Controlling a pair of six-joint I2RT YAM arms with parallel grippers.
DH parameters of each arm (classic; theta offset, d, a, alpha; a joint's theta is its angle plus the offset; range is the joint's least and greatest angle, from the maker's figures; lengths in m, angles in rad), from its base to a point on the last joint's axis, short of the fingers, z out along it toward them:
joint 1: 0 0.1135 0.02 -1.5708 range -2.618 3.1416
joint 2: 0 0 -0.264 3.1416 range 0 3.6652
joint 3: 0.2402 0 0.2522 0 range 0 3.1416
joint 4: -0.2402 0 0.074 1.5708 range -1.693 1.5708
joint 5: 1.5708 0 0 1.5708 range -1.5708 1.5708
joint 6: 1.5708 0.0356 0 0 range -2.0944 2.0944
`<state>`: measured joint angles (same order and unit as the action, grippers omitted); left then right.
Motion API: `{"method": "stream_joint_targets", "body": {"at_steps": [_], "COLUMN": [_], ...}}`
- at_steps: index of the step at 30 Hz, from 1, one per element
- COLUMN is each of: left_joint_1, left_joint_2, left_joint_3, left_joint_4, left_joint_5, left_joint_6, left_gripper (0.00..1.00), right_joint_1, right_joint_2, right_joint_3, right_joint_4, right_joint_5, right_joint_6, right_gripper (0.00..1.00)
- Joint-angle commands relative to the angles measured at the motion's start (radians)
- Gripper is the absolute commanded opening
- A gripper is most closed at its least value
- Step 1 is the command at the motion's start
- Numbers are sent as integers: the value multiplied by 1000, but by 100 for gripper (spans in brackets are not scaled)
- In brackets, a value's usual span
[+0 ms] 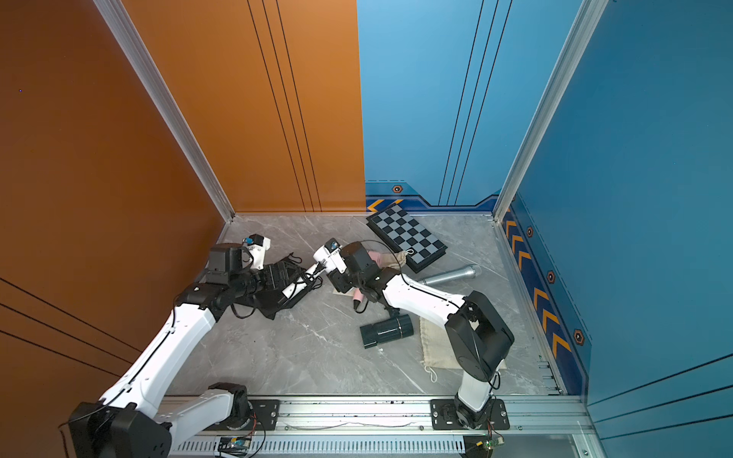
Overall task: Pack away hair dryers
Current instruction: Pick up the hair dryer from the center of the board, then fold the hair dryer.
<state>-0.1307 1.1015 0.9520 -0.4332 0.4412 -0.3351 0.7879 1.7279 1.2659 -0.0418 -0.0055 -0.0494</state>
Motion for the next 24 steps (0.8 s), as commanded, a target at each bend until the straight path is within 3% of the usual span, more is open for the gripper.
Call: {"method": "stream_joint_targets", "body": {"at_steps": [1, 14, 24], "left_joint_1": [-19, -156, -190], "left_joint_2": [10, 32, 85], "left_joint_3": [46, 144, 184], "left_joint_4": [3, -42, -128], "left_joint_5": [91, 49, 57], "left_joint_6": [62, 167, 232], "left_gripper": [94, 93, 91], "right_joint_1": [-17, -48, -44], "right_joint_2": [-74, -176, -205], "right_joint_3": [-7, -40, -41], "right_joint_4": [47, 43, 62], "right_joint_5": [-39, -88, -95], "right_joint_6": [-49, -113, -122], "right_gripper": [46, 47, 47]}}
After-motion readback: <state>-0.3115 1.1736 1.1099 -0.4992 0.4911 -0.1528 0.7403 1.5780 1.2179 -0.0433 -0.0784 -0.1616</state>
